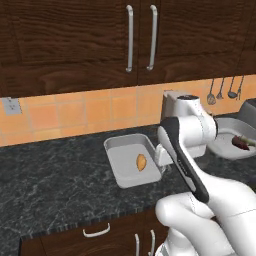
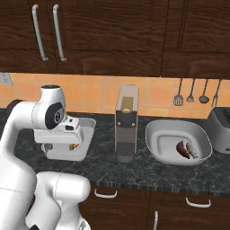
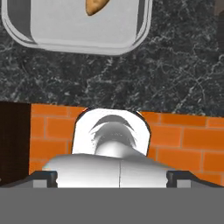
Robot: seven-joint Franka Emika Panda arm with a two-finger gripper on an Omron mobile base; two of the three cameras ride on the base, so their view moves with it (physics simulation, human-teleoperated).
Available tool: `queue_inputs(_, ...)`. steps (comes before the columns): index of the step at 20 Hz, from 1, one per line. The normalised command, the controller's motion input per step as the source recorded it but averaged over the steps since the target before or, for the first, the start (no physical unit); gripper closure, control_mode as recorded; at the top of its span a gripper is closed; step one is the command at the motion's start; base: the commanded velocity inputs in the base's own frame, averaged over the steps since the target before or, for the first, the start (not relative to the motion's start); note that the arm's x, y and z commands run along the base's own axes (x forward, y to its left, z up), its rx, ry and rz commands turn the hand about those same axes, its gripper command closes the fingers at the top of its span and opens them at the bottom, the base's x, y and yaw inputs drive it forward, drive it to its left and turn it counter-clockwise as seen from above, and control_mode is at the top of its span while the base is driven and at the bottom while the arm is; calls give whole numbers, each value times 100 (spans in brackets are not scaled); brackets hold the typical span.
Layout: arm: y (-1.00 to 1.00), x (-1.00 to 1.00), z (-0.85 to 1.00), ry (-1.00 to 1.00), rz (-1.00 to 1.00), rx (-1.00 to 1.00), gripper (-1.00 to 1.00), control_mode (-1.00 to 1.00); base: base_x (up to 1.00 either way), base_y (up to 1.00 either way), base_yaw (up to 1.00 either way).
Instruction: Place one potato and one fish in each tupperware on the nearby counter, to pack two identical lunches.
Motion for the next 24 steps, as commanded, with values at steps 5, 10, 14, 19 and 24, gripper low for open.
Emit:
queue_inputs(5, -27, -72, 28, -7, 5, 9, -100, -100, 0, 0, 0)
queue_inputs(10, -11, -46, 69, -10, 2, 4, -100, -100, 0, 0, 0)
queue_inputs(14, -3, -19, 13, -3, 0, 0, -100, -100, 0, 0, 0)
queue_inputs(19, 0, -2, 0, 0, 0, 0, -100, -100, 0, 0, 0)
queue_inputs(24, 0, 0, 0, 0, 0, 0, -100, 100, -81, -60, -21)
